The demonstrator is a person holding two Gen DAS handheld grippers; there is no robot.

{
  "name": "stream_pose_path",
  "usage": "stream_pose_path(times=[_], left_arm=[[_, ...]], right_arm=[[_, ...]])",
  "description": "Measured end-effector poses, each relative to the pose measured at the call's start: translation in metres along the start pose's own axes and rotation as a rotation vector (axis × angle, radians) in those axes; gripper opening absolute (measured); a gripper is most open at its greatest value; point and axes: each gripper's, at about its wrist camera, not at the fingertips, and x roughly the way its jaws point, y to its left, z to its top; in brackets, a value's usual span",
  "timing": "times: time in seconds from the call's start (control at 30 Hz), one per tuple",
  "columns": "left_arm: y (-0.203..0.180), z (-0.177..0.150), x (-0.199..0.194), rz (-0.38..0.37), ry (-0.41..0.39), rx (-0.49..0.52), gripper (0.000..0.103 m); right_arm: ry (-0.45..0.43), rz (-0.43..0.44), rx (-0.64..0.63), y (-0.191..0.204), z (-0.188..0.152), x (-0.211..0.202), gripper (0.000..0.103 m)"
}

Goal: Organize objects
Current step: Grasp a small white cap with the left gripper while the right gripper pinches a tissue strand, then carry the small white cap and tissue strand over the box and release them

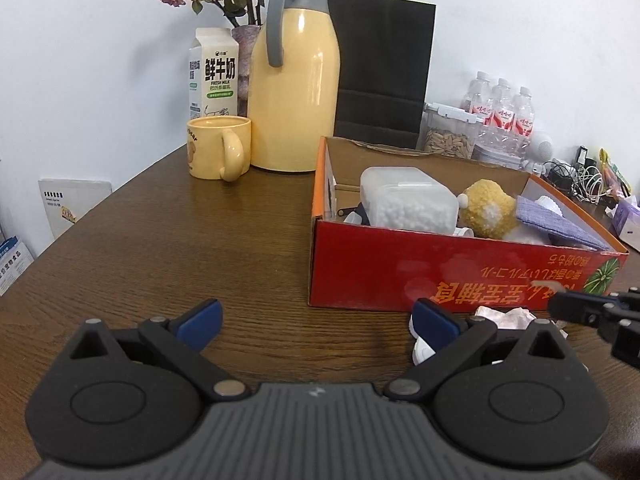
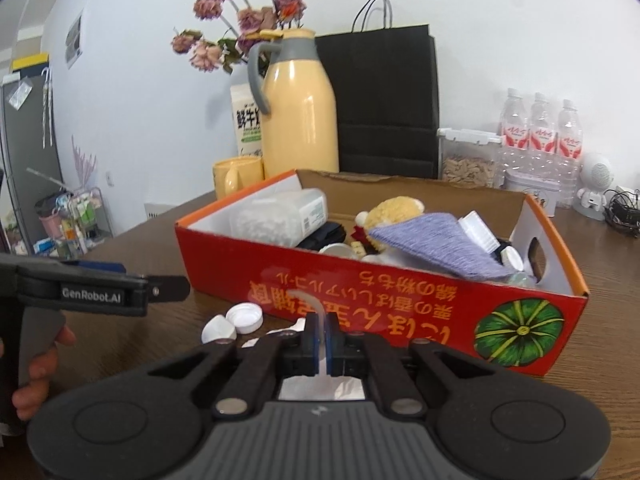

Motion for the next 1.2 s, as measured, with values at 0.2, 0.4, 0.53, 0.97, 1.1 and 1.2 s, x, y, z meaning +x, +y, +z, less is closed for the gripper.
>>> stream_pose_path(times=[0.2, 0.4, 0.53, 0.97, 1.1, 1.2], left_arm=[[-0.008, -0.002, 0.002, -0.043, 0.008, 0.046, 0.103], [-0.021, -0.006, 0.007, -0.079, 0.040, 0.100, 0.103], [-0.027, -0.008, 0.011, -0.118, 0.079, 0.108, 0.091], [-0.041, -0.012, 0.009, -0.176, 0.092, 0.066, 0.028], [-0.040, -0.011, 0.005, -0.171, 0.072, 0.047, 0.028], [-0.041, -0.011, 0.001, -0.164, 0.055, 0.037, 0.028]], right_arm=[[-0.035, -0.014, 0.039, -0.010, 0.000, -0.011, 0.002], [-0.057, -0.024, 0.060, -0.016, -0.001, -0.018, 0.002], [-0.067, -0.024, 0.062, -0.017, -0.001, -0.020, 0.002], [-0.080, -0.023, 0.060, -0.017, -0.003, -0.024, 0.002], [-0.087, -0.022, 0.061, -0.017, -0.005, -0.028, 0.002], [-0.092, -0.019, 0.062, -0.018, -0.006, -0.029, 0.002]])
